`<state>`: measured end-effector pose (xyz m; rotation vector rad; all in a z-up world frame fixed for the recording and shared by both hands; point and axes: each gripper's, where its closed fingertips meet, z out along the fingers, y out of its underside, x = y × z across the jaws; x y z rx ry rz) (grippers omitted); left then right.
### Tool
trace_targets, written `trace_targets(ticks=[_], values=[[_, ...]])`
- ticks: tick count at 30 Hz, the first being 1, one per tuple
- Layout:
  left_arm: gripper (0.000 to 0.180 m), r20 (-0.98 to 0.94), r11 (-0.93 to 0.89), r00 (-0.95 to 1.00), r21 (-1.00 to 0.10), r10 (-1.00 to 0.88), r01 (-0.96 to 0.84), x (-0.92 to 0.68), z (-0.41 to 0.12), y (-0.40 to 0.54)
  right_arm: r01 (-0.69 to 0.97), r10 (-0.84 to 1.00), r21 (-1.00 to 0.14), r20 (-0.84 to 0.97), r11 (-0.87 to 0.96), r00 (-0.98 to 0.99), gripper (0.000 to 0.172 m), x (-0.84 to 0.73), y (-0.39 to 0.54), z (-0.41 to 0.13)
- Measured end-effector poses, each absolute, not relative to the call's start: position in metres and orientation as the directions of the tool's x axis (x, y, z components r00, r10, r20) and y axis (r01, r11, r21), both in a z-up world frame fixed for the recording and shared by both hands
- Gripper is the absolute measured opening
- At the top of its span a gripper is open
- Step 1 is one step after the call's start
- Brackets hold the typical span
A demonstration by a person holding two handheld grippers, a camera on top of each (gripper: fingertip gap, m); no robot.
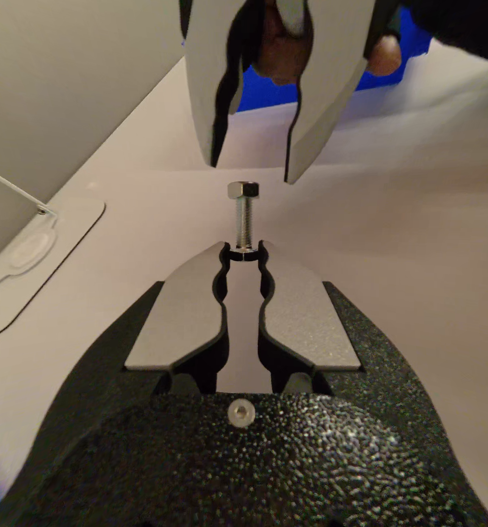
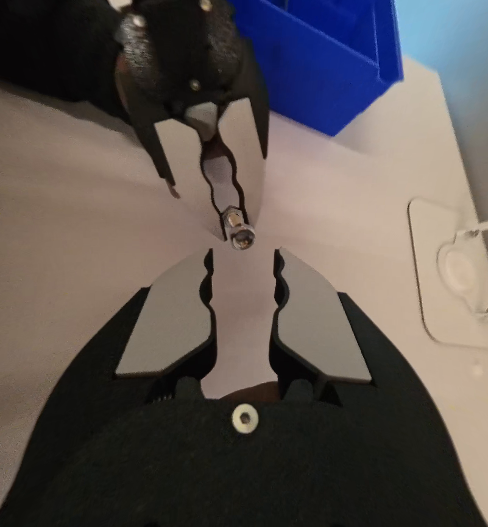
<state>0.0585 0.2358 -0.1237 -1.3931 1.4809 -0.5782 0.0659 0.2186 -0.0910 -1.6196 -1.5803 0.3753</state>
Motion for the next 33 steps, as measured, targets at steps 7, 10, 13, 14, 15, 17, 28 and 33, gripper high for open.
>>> trace_targets(ticks=[7,10,13,14,15,17,28,33], values=[[0.018,-0.33,0.259,0.076,-0.846,-0.941,-0.466,0.062,-0.126,0.226,0.699,0.929,-0.695,0.349,0.166,0.126,0.024,0.057,0.213,-0.098],[0.018,-0.416,0.32,0.077,-0.793,-0.906,-0.519,0.06,-0.131,0.23,0.726,0.943,-0.681,0.296,0.097,0.151,0.018,0.056,0.214,-0.108],[0.018,-0.543,0.397,0.095,-0.711,-0.834,-0.58,0.056,-0.133,0.24,0.665,0.951,-0.726,0.054,-0.173,0.306,0.017,0.054,0.218,-0.112],[0.018,-0.591,0.427,0.1,-0.678,-0.8,-0.599,0.054,-0.132,0.243,0.617,0.928,-0.729,-0.066,-0.296,0.367,0.017,0.054,0.22,-0.112],[0.018,-0.634,0.452,0.102,-0.646,-0.767,-0.616,0.052,-0.13,0.246,0.563,0.899,-0.728,-0.169,-0.391,0.405,0.017,0.052,0.221,-0.111],[0.018,-0.661,0.469,0.114,-0.632,-0.741,-0.617,0.05,-0.125,0.248,0.505,0.886,-0.747,-0.244,-0.432,0.395,0.017,0.05,0.222,-0.107],[0.018,-0.363,0.278,0.1,-0.839,-0.927,-0.469,0.054,-0.121,0.234,0.698,0.89,-0.685,0.429,0.207,0.157,0.037,0.053,0.219,-0.093],[0.018,-0.426,0.328,0.077,-0.789,-0.902,-0.52,0.053,-0.127,0.234,0.721,0.908,-0.675,0.386,0.158,0.163,0.018,0.051,0.217,-0.103]])
